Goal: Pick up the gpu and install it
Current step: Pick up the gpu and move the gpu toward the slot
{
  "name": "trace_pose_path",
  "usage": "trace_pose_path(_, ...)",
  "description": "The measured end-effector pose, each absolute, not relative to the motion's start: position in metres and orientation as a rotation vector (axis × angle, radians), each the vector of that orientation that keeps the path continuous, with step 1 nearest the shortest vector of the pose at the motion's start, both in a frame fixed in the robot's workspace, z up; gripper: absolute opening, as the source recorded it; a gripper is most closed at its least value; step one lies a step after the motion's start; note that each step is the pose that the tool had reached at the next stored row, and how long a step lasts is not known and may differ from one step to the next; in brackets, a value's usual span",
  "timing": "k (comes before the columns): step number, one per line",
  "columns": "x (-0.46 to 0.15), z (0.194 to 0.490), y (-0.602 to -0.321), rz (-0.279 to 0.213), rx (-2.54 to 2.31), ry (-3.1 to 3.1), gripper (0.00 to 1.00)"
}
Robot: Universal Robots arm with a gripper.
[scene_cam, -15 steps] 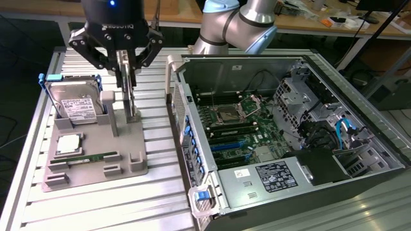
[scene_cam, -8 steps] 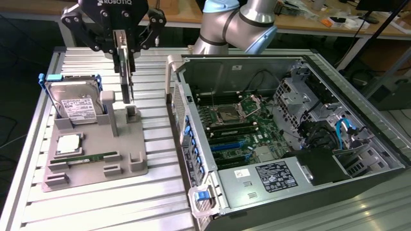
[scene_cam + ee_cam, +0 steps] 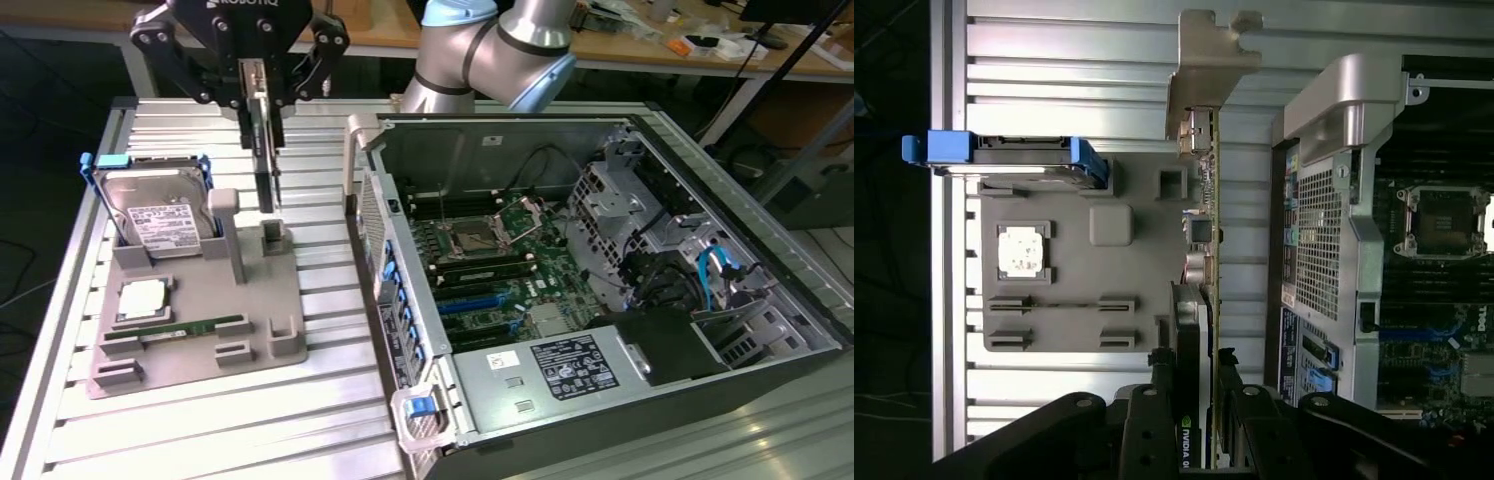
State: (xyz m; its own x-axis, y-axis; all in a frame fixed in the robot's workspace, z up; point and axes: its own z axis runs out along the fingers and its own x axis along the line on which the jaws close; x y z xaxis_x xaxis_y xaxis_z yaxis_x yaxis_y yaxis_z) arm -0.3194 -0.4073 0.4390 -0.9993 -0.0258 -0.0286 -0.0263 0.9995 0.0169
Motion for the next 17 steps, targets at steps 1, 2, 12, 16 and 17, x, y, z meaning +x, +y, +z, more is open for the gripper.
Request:
trace_pose_path(1,-0.317,0.439,-0.407,0.027,-0.04,3.113,0.27)
trace_pose_path(2,-0.315,0.439,-0.407,0.027,-0.04,3.113,0.27)
trace_pose_path(12,-0.289,0.438,-0.407,0.027,-0.041,3.113,0.27)
trace_pose_path(16,-0.279,0.438,-0.407,0.027,-0.04,3.113,0.27)
trace_pose_path(17,-0.276,0.438,-0.407,0.027,-0.04,3.113,0.27)
